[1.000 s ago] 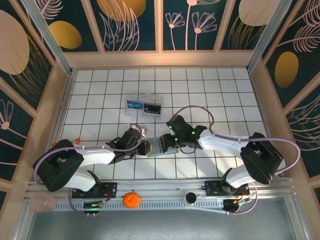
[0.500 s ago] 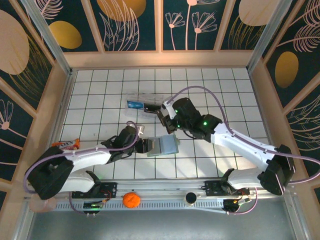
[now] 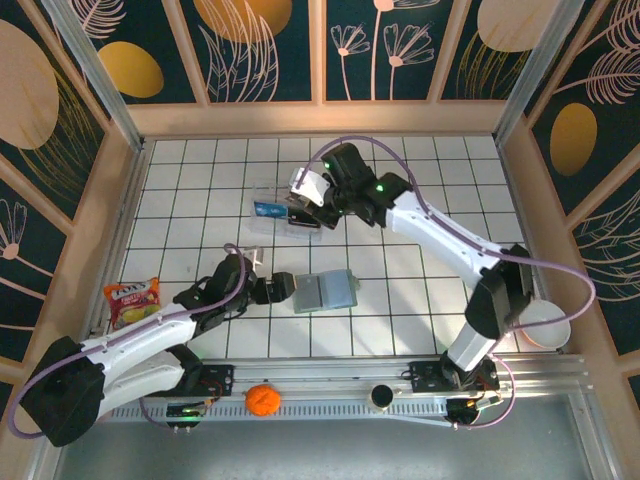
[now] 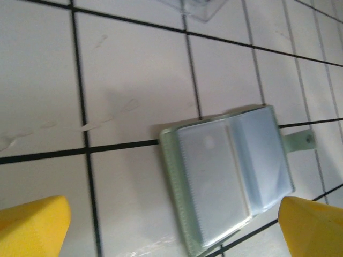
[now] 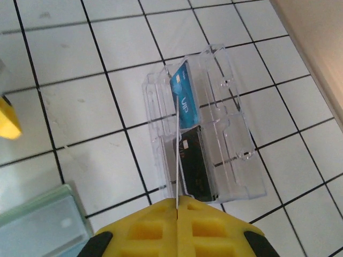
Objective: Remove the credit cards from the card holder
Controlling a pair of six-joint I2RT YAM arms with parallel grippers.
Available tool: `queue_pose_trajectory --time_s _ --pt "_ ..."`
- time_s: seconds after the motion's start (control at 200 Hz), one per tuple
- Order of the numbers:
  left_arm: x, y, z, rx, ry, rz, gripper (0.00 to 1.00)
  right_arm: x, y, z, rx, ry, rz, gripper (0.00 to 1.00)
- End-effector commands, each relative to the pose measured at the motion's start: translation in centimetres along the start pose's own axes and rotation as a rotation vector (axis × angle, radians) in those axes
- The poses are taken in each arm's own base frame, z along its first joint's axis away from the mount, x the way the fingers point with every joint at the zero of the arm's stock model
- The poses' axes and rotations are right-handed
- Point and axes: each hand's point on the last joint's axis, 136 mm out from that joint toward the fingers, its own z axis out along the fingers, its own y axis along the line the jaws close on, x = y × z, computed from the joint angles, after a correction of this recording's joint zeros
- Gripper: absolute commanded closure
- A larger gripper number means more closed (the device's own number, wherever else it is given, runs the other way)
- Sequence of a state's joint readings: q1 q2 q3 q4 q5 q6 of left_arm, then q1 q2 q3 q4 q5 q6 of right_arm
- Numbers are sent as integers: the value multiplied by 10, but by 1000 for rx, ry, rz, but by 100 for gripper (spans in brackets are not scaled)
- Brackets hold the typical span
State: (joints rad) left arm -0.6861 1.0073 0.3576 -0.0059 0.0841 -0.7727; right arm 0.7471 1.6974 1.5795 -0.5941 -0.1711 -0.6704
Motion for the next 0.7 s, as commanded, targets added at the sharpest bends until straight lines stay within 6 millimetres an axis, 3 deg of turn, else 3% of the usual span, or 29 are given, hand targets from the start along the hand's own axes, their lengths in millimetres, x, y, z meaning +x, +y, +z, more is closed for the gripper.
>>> queue_pose_trajectory --time_s 0.0,0.19,0.395,0.696 --pt "5 12 -2 -44 17 -35 1 24 4 17 -107 96 -104 100" --pt "6 20 -2 -96 33 -36 1 29 -20 45 -115 136 -165 100" --pt "3 23 -1 -134 37 -23 1 36 -32 74 -116 194 -198 100" --pt "1 26 0 -153 33 -8 1 44 -24 92 -148 221 -195 100"
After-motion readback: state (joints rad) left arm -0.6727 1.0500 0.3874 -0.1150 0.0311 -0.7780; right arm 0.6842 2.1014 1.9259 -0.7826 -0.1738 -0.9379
